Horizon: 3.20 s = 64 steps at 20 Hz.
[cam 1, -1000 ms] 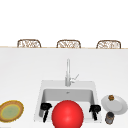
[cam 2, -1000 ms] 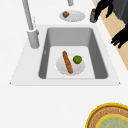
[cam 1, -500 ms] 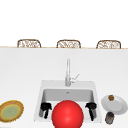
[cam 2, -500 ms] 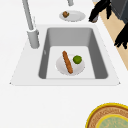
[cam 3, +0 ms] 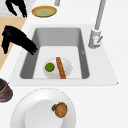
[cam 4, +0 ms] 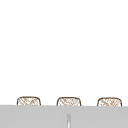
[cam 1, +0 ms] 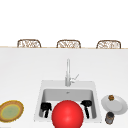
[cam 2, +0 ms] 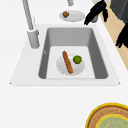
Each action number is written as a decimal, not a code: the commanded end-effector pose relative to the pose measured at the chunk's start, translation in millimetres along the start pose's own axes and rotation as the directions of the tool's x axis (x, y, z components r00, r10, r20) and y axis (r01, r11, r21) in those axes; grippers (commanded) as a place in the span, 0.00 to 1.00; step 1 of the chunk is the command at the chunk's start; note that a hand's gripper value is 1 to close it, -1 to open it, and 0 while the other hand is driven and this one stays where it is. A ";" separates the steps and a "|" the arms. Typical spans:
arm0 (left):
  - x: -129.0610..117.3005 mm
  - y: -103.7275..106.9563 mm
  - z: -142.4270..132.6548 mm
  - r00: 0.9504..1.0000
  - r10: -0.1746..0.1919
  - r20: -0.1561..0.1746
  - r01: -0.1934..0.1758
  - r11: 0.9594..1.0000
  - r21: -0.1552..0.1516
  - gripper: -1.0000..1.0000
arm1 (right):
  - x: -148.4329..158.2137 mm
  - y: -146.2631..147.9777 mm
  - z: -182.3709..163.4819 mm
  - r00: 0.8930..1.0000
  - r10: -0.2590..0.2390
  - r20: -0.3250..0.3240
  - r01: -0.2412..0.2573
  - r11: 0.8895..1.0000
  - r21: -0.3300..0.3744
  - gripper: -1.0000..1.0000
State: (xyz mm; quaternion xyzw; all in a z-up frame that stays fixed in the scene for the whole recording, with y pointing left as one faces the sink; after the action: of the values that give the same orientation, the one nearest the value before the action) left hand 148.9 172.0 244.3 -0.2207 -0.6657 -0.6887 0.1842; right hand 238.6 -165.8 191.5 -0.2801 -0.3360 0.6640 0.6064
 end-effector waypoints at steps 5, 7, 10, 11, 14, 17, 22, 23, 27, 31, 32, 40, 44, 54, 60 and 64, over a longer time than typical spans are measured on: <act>-0.1 0.0 0.0 1.000 -0.001 -0.001 0.001 1.000 0.001 0.50 | 13.3 -16.7 -36.4 0.998 0.046 0.042 -0.047 0.999 0.005 0.00; -0.1 -0.1 -0.1 1.000 -0.002 -0.001 0.002 1.000 0.001 0.50 | 22.5 -15.4 -45.0 0.998 0.053 0.031 -0.053 0.999 0.006 0.00; -0.1 -0.1 -0.1 1.000 -0.002 -0.001 0.002 1.000 0.002 0.50 | 33.0 -14.2 -56.9 0.998 0.055 0.030 -0.056 0.998 0.005 0.00; -0.2 -0.1 -0.1 1.000 -0.003 -0.002 0.003 1.000 0.002 0.50 | 36.4 -14.0 -61.0 0.998 0.059 0.029 -0.059 0.998 0.005 0.00; -0.2 -0.1 -0.1 1.000 -0.003 -0.002 0.003 1.000 0.002 0.50 | 45.3 -9.5 -73.4 0.996 0.080 0.045 -0.079 0.996 -0.030 0.00; -0.2 -0.1 -0.1 1.000 -0.003 -0.002 0.003 1.000 0.002 0.50 | 53.0 0.6 -83.4 0.993 0.095 0.071 -0.092 0.995 -0.047 0.00; -0.2 -0.1 -0.1 1.000 -0.003 -0.002 0.003 1.000 0.003 0.50 | 48.7 -13.0 -118.9 0.992 0.044 0.120 -0.043 0.999 -0.017 0.00; -0.2 -0.1 -0.1 1.000 -0.004 -0.002 0.004 1.000 0.003 0.50 | 49.0 -7.0 -128.7 0.991 0.053 0.125 -0.052 0.999 -0.006 0.00; -0.2 -0.1 -0.1 1.000 -0.004 -0.002 0.004 1.000 0.003 0.50 | 43.6 4.5 -166.0 0.983 0.066 0.170 -0.073 0.997 0.031 0.00; -0.2 -0.1 -0.1 1.000 -0.004 -0.002 0.004 1.000 0.003 0.50 | 42.9 40.2 -159.9 0.982 0.030 0.184 -0.031 1.000 -0.001 0.00; -0.2 -0.1 -0.1 1.000 -0.004 -0.002 0.004 1.000 0.003 0.50 | 42.9 41.8 -163.0 0.985 0.025 0.172 -0.022 1.000 -0.021 0.00; -0.2 -0.1 -0.1 1.000 -0.004 -0.002 0.004 1.000 0.003 0.50 | 41.5 43.6 -218.2 0.990 0.012 0.143 -0.012 1.000 -0.002 0.00; -0.2 -0.1 -0.1 1.000 -0.004 -0.003 0.004 1.000 0.003 0.50 | 36.0 56.6 -233.2 0.982 0.049 0.184 -0.049 0.999 -0.003 0.00; -0.2 -0.1 -0.1 1.000 -0.004 -0.003 0.004 1.000 0.003 0.50 | 40.2 72.7 -252.4 0.988 0.029 0.149 -0.028 1.000 -0.013 0.00; -0.2 -0.1 -0.1 1.000 -0.004 -0.003 0.004 1.000 0.003 0.50 | 37.8 76.7 -267.7 0.986 0.027 0.167 -0.026 1.000 -0.007 0.00; -0.2 -0.1 -0.1 1.000 -0.004 -0.003 0.004 1.000 0.003 0.50 | 38.0 82.4 -285.2 0.985 0.028 0.172 -0.035 0.999 0.036 0.00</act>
State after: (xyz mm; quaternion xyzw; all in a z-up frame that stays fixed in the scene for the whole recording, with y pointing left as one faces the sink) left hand 149.0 171.9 244.1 -0.2182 -0.6669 -0.6883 0.1841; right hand 397.9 -101.8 -38.2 -0.2312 -0.3819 0.6871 0.5733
